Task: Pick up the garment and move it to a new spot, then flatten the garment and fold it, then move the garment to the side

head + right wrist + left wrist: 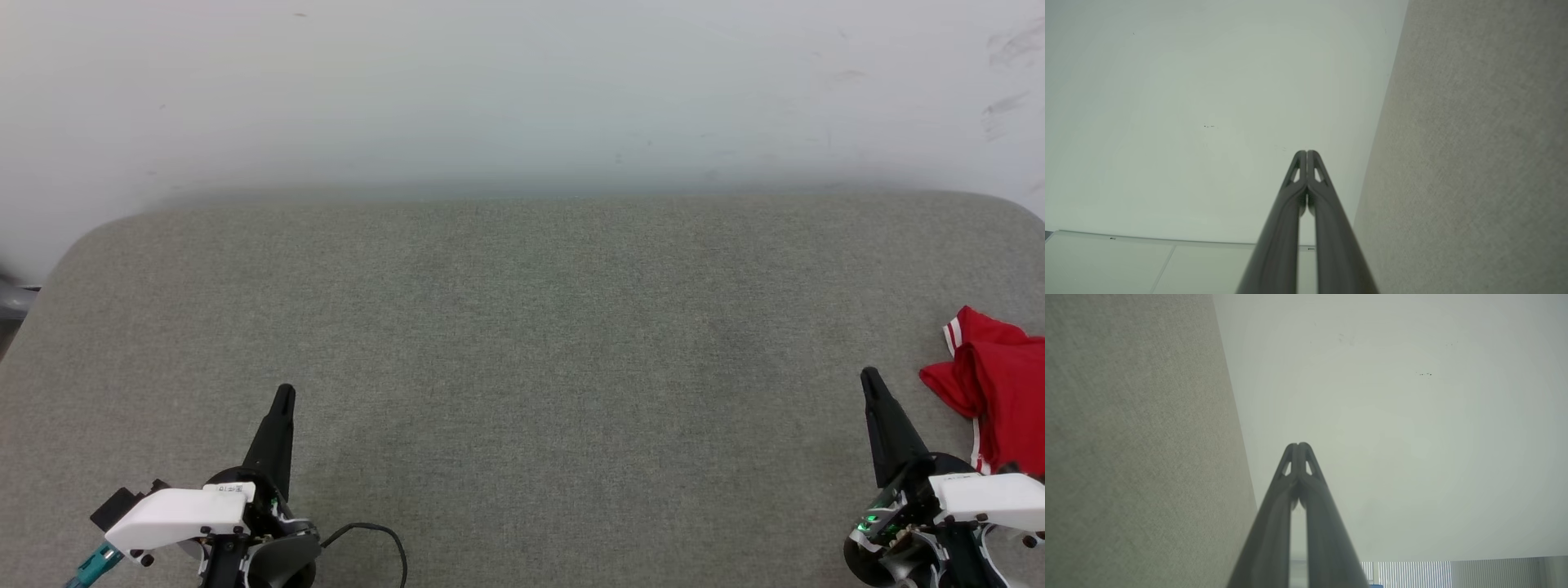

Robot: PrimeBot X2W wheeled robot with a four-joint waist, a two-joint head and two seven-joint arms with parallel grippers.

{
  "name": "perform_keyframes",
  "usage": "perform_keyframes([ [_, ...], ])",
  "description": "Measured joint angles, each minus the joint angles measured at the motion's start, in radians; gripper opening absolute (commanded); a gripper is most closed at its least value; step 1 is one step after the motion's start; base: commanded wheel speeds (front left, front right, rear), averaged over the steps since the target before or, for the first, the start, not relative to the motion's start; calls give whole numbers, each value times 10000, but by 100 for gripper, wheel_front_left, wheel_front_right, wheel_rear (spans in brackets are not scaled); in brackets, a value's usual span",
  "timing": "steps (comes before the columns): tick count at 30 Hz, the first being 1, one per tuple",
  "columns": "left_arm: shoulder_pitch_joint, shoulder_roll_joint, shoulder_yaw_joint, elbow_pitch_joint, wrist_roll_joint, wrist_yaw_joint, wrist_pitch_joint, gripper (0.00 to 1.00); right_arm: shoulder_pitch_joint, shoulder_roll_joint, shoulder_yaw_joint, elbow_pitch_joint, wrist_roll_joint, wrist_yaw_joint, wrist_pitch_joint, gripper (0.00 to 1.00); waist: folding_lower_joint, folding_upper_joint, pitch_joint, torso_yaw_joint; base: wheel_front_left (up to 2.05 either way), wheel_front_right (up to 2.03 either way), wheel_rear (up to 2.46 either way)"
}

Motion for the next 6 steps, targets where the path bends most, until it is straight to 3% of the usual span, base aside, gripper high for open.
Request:
perform_keyframes([
  [6, 0, 0, -2, 0, 0, 0, 0, 0, -7, 15, -15, 2, -10, 0, 6, 0, 0, 0, 0, 0, 0, 0, 0],
])
